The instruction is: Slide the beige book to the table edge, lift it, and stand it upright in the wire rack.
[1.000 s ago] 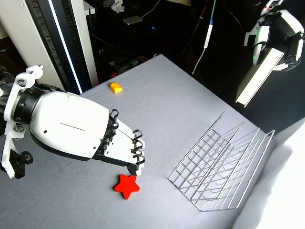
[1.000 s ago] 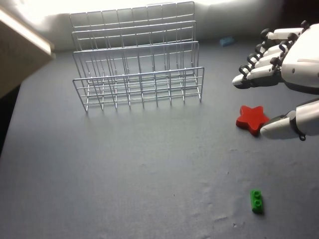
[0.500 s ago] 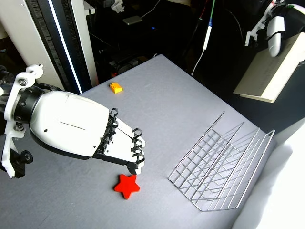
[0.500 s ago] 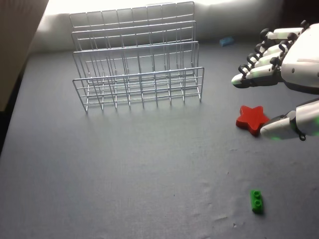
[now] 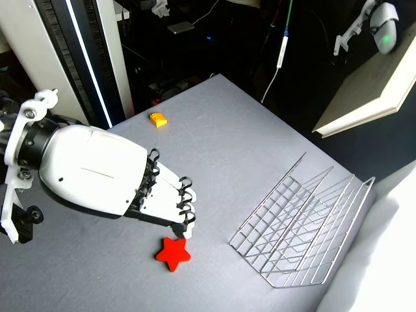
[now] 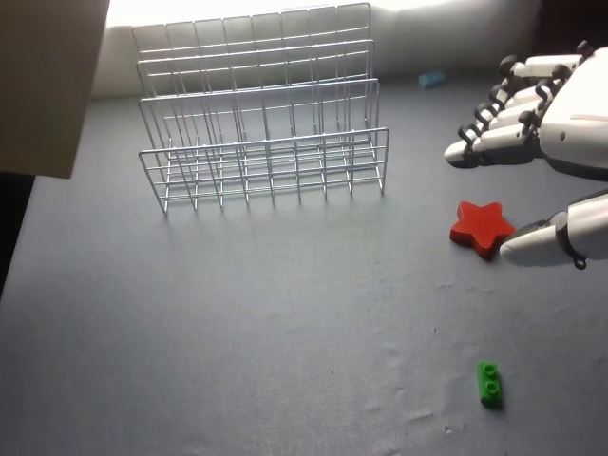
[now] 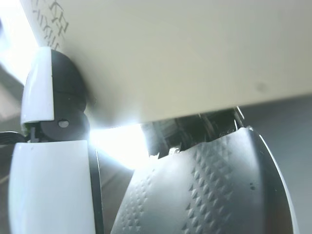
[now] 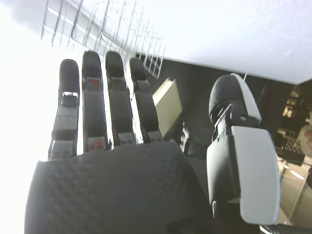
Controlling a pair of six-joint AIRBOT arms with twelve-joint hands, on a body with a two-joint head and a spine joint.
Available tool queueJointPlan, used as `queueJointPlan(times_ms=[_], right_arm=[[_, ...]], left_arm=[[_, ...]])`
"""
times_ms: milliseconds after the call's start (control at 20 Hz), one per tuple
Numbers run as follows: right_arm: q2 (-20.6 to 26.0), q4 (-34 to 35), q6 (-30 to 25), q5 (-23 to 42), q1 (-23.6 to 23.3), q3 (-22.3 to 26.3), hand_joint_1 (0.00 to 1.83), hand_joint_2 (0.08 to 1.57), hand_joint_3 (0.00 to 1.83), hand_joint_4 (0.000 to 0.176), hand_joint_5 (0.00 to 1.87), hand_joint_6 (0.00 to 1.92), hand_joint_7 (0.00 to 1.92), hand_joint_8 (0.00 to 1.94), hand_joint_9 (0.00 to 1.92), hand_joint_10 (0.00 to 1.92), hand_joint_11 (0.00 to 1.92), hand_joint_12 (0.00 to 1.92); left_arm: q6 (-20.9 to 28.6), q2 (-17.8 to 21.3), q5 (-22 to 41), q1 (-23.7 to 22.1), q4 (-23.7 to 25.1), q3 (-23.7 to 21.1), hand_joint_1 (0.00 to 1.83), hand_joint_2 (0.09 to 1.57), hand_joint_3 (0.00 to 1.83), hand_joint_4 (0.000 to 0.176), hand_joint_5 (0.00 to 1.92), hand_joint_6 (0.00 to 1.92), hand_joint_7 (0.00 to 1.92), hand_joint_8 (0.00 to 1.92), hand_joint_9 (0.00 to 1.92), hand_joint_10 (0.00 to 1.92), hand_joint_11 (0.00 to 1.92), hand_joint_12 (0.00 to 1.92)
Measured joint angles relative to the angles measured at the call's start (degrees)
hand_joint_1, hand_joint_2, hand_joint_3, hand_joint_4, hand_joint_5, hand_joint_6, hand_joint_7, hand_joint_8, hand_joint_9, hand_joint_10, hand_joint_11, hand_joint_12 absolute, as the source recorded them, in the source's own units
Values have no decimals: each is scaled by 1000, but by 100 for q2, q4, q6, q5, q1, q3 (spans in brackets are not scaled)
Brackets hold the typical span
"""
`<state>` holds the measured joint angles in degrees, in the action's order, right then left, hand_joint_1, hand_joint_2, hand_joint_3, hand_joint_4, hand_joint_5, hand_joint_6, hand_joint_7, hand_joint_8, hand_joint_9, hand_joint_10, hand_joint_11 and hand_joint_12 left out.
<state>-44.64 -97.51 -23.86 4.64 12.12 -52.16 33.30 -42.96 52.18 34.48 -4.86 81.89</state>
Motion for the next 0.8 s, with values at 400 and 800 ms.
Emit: queueJointPlan(times_ms=[400, 800], right_arm=[[0, -2, 13, -9, 0, 13, 201, 1152, 2, 0, 312, 2, 344, 1, 343, 1, 0, 795], [7, 0, 13, 0, 0, 42, 201, 1160, 1, 0, 321, 2, 338, 2, 327, 3, 0, 777]], left_arm=[[-221, -321, 588, -295, 9, 264, 1353, 1177, 0, 0, 751, 1164, 838, 1253, 889, 1350, 815, 1341], [-129, -518, 667, -498, -24, 223, 1347, 1190, 0, 0, 744, 1167, 808, 1297, 863, 1407, 816, 1376]])
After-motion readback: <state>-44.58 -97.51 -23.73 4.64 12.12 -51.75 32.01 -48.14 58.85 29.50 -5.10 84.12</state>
